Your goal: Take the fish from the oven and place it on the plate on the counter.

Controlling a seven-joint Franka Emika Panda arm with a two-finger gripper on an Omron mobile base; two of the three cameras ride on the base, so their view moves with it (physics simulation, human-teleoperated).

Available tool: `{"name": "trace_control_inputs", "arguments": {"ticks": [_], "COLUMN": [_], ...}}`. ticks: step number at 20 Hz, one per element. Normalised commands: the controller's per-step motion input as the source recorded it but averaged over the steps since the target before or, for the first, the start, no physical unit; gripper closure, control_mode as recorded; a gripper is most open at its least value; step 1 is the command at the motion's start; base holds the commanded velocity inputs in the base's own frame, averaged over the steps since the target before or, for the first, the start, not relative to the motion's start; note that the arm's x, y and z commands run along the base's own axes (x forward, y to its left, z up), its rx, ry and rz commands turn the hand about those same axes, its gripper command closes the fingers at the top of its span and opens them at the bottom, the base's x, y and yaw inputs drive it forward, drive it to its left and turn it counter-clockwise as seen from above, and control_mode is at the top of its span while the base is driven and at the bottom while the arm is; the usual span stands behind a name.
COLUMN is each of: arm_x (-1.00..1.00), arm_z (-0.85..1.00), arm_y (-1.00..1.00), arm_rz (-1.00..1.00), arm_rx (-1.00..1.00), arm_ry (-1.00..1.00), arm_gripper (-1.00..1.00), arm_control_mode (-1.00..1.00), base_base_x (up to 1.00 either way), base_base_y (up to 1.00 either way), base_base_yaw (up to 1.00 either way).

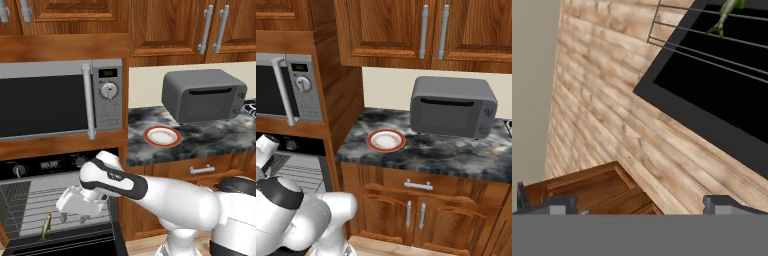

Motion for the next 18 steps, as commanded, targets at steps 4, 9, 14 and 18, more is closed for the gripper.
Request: {"name": "trace_control_inputs", "arguments": {"ticks": [4,9,14,18], "arm_x": [0.16,0.23,0.38,0.26], "arm_z": [-0.83,-0.16,0.0,-0.03], "arm_y": [0.01,0.09,0.39,0.44], "arm_rz": [-0.12,-0.19,-0.33,-0.33], "arm_rx": [-0.22,-0.18,-0.19,-0.18], "arm_ry": [0.02,0.0,0.0,0.0], "arm_gripper": [-1.0,-1.0,-1.0,-1.0], "arm_control_mode": [-1.0,-1.0,-1.0,-1.0], "base_base_x": [0.0,0.0,0.0,0.0], "base_base_y": [0.0,0.0,0.0,0.0], "base_base_yaw": [0.0,0.0,0.0,0.0]}}
